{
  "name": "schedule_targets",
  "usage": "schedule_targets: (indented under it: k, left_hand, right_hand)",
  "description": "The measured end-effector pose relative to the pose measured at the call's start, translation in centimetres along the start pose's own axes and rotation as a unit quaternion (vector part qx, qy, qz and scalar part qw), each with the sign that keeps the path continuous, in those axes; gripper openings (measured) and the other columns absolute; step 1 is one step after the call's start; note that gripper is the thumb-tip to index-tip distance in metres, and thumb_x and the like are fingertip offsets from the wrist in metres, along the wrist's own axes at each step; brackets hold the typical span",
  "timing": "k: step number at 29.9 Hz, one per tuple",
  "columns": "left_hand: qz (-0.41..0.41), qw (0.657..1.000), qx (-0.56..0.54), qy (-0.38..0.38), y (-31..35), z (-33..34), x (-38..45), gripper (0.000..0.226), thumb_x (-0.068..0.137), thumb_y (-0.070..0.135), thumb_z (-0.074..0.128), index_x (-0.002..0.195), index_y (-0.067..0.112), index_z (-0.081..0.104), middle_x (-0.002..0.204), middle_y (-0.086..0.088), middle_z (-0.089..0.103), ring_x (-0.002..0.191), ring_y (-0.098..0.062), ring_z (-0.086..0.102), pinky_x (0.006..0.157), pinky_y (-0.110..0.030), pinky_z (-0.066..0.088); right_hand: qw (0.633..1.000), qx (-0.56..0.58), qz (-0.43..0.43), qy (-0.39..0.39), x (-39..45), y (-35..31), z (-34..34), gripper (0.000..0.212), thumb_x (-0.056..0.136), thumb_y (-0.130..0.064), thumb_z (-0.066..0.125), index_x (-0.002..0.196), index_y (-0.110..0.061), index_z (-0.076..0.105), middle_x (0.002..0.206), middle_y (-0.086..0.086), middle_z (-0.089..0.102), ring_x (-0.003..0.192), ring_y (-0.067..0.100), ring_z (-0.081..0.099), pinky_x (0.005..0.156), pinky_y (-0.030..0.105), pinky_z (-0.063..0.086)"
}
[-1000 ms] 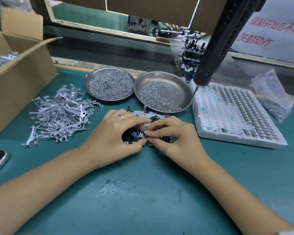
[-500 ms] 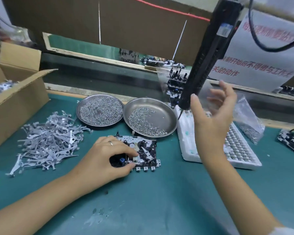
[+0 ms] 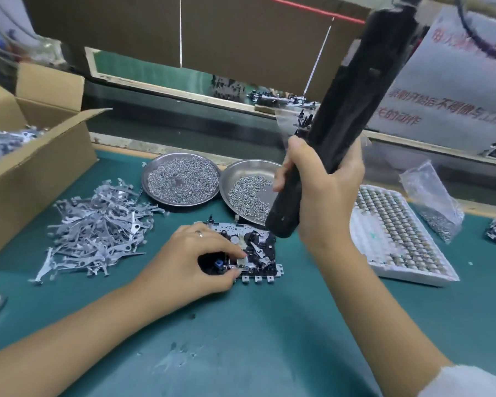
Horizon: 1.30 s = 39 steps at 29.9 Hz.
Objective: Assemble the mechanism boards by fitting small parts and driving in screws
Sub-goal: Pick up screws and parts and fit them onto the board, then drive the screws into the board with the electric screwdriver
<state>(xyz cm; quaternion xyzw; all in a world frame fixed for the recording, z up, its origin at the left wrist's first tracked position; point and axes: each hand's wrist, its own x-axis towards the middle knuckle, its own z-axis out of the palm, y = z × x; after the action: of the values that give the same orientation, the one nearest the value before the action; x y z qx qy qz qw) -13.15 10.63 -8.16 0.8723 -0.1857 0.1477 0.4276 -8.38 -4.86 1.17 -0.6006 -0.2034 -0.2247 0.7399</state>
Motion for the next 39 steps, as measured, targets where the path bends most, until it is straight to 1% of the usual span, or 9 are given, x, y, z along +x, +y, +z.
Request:
schedule_targets:
  k: [3,6,8,11,21,24,26,29,39]
  left_hand:
    - [0.002,1.0,-0.005,0.001,0.1,0.0,0.1,0.028,0.065,0.019,0.086,0.085,0.035,0.073,0.079,0.025,0.066,0.086,-0.001,0.056,0.09,-0.033,0.042]
    - [0.013,1.0,-0.007,0.004,0.2,0.1,0.1,0.026,0.065,0.022,0.084,0.082,0.036,0.07,0.079,0.027,0.064,0.084,-0.001,0.055,0.088,-0.038,0.044]
    - [0.011,1.0,-0.005,0.007,0.1,0.2,0.1,0.017,0.065,0.027,0.079,0.081,0.023,0.075,0.08,0.022,0.066,0.084,-0.005,0.056,0.087,-0.039,0.044]
    - [0.006,1.0,-0.003,0.008,0.1,0.2,0.1,0.023,0.064,0.029,0.076,0.084,0.017,0.077,0.08,0.017,0.068,0.083,-0.008,0.057,0.086,-0.037,0.044]
    - [0.013,1.0,-0.008,0.006,0.3,0.1,0.1,0.022,0.064,0.027,0.077,0.083,0.016,0.076,0.079,0.02,0.065,0.083,-0.008,0.056,0.085,-0.038,0.045]
    - [0.01,1.0,-0.01,0.006,0.3,0.1,0.1,0.021,0.065,0.023,0.083,0.083,0.016,0.076,0.079,0.019,0.066,0.083,-0.007,0.056,0.085,-0.037,0.045]
    - [0.009,1.0,-0.013,0.004,0.2,0.1,0.1,0.021,0.065,0.017,0.086,0.083,0.015,0.076,0.079,0.019,0.066,0.083,-0.007,0.056,0.085,-0.038,0.044]
    - [0.007,1.0,-0.013,0.005,0.3,0.1,0.1,0.021,0.065,0.026,0.079,0.083,0.015,0.076,0.079,0.019,0.066,0.083,-0.005,0.056,0.085,-0.036,0.044]
    - [0.012,1.0,-0.007,0.003,0.3,0.1,0.0,0.021,0.064,0.027,0.076,0.081,0.015,0.076,0.078,0.022,0.063,0.083,-0.009,0.056,0.084,-0.037,0.045]
  right_hand:
    - [0.997,0.069,-0.002,-0.031,-1.9,0.2,1.1,0.021,0.086,0.004,0.054,0.086,-0.009,0.038,0.048,-0.003,0.049,0.038,0.018,0.044,0.045,0.022,0.039]
    - [0.996,0.089,-0.003,-0.023,-2.9,0.6,1.8,0.02,0.084,0.005,0.053,0.087,-0.008,0.038,0.048,0.001,0.046,0.038,0.023,0.042,0.044,0.026,0.038]
    - [0.996,0.089,0.001,-0.015,-3.2,0.8,1.9,0.019,0.082,0.002,0.054,0.087,-0.009,0.039,0.048,0.002,0.046,0.038,0.025,0.041,0.044,0.029,0.038]
    - [0.996,0.09,0.007,-0.009,-3.3,0.8,2.1,0.018,0.081,0.002,0.053,0.089,-0.009,0.04,0.048,-0.002,0.046,0.039,0.022,0.041,0.045,0.026,0.037]
    - [0.996,0.091,0.002,-0.015,-3.3,1.2,2.1,0.02,0.082,0.003,0.053,0.089,-0.011,0.041,0.049,-0.002,0.046,0.037,0.021,0.042,0.045,0.026,0.039]
    - [0.996,0.091,0.0,-0.019,-3.3,1.1,2.2,0.022,0.082,0.003,0.053,0.093,-0.012,0.042,0.05,-0.002,0.046,0.037,0.021,0.042,0.045,0.025,0.039]
    - [0.996,0.089,-0.004,-0.021,-3.3,1.1,2.2,0.022,0.082,0.004,0.052,0.093,-0.012,0.042,0.049,0.001,0.044,0.037,0.023,0.041,0.045,0.025,0.039]
    - [0.996,0.086,-0.005,-0.022,-3.3,1.1,2.3,0.022,0.08,0.005,0.052,0.092,-0.01,0.041,0.048,0.01,0.042,0.036,0.028,0.04,0.044,0.026,0.038]
    - [0.996,0.085,-0.01,-0.023,-3.4,1.3,2.4,0.024,0.077,0.004,0.051,0.091,-0.013,0.045,0.047,0.001,0.044,0.035,0.023,0.04,0.045,0.022,0.037]
